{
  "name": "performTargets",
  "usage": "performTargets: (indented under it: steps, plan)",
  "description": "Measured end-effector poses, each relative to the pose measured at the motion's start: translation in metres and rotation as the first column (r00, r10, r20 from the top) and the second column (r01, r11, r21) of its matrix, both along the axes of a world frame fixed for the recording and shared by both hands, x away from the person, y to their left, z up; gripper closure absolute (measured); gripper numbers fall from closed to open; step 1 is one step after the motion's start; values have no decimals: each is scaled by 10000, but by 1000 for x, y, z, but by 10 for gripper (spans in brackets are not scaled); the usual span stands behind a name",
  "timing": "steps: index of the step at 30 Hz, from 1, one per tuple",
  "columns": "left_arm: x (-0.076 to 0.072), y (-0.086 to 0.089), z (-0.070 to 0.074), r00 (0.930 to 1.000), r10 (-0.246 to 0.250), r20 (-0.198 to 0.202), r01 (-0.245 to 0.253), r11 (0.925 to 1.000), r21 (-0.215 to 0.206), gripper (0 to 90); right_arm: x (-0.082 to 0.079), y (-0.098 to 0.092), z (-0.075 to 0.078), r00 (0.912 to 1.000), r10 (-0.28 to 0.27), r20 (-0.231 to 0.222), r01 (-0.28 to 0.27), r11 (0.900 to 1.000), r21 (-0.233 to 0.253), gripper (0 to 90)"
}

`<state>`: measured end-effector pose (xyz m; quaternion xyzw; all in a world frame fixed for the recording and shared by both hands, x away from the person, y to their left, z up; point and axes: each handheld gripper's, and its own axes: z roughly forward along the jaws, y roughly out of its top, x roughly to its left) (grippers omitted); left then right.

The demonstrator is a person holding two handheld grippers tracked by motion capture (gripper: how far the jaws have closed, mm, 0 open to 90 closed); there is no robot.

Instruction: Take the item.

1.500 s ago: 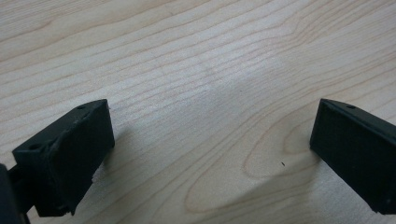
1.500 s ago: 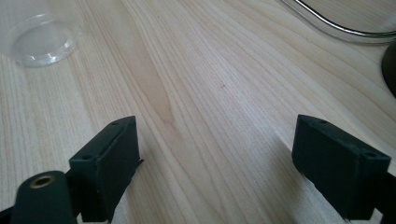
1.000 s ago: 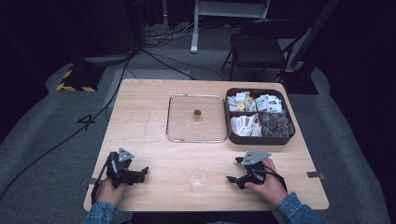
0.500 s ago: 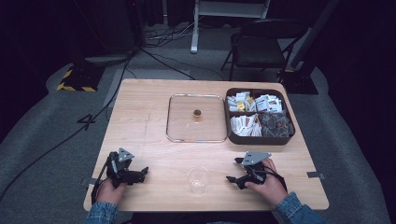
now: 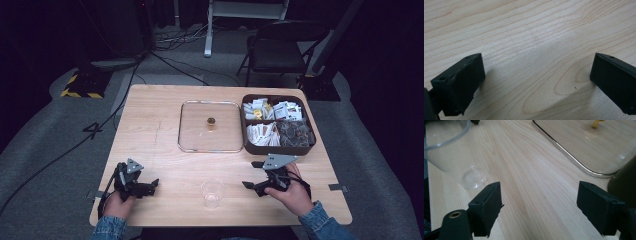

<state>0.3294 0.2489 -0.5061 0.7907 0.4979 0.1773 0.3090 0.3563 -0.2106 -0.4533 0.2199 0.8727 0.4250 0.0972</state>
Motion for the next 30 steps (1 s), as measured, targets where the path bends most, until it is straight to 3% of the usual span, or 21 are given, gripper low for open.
performTargets:
  steps: [17,25,30]
  plan:
    - [0,0,0,10000,5,-9,-5,10000,-4,0,15,-11,46,9977,-672,-16,672,9964,515,247]
    - [0,0,0,10000,3,-12,-3,10000,-2,0,22,-12,58,9941,-1078,-73,1080,9924,594,250]
    - [0,0,0,10000,2,-8,-2,10000,-3,0,29,-17,67,9898,-1417,158,1400,9871,782,242]
